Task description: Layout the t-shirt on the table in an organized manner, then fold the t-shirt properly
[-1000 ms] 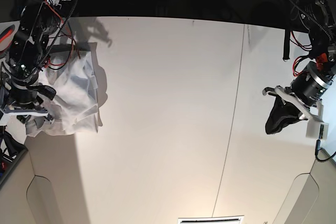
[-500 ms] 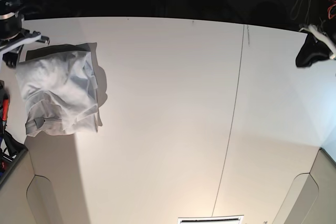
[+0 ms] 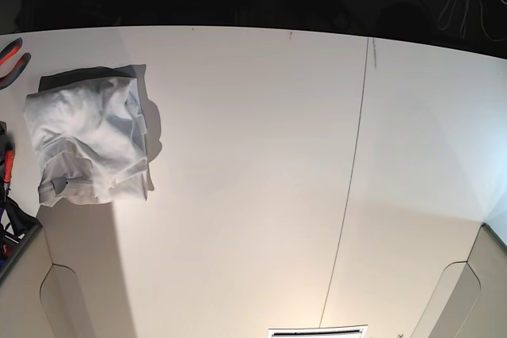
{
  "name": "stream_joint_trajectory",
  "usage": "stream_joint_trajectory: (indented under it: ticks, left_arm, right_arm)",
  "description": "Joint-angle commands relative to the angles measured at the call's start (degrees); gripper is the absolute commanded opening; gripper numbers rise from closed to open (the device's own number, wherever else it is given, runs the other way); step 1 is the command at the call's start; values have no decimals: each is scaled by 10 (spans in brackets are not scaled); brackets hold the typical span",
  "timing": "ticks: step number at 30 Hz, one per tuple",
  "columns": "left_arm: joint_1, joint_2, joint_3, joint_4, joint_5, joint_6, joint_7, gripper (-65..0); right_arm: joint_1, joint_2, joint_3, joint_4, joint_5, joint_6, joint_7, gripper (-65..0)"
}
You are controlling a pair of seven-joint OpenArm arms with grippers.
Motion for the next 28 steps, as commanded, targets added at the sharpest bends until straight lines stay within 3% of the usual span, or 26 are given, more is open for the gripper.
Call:
stream_joint_trajectory:
  ticks: [1, 6, 8, 10, 13, 15, 18, 21, 24, 28]
  left_arm:
    - [2, -9, 27, -31, 6, -5, -53, -650]
    - [-97, -2, 216, -200, 137, -5, -282, -650]
    - [-152, 10, 285, -257, 207, -5, -351, -650]
    - [-206, 30, 343, -310, 289, -5, -395, -650]
    - [-278, 66, 410, -377, 388, -5, -433, -650]
    - [-318, 89, 442, -409, 429, 57, -434, -650]
    - [-357, 113, 474, -430, 469, 148, -433, -650]
    - [-365, 120, 482, -431, 486, 206, -434, -650]
    - [-365, 120, 481, -431, 485, 222, -434, -650]
    - [-363, 119, 481, -431, 485, 225, -434, -650]
  right_arm:
    - [10, 3, -20, -44, 2, 3, 27, -650]
    - [161, -6, -156, -348, 2, 18, 221, -650]
    - [238, -30, -203, -464, -13, 21, 282, -650]
    - [309, -63, -236, -568, -49, 22, 307, -650]
    - [392, -110, -262, -673, -84, 22, 306, -650]
    - [430, -130, -266, -700, -88, 22, 288, -650]
    - [466, -148, -266, -698, -76, 21, 207, -650]
    - [479, -158, -266, -692, -41, -4, 163, -650]
    - [477, -164, -265, -692, -1, -35, 163, -650]
    - [477, -165, -265, -692, 47, -36, 164, -650]
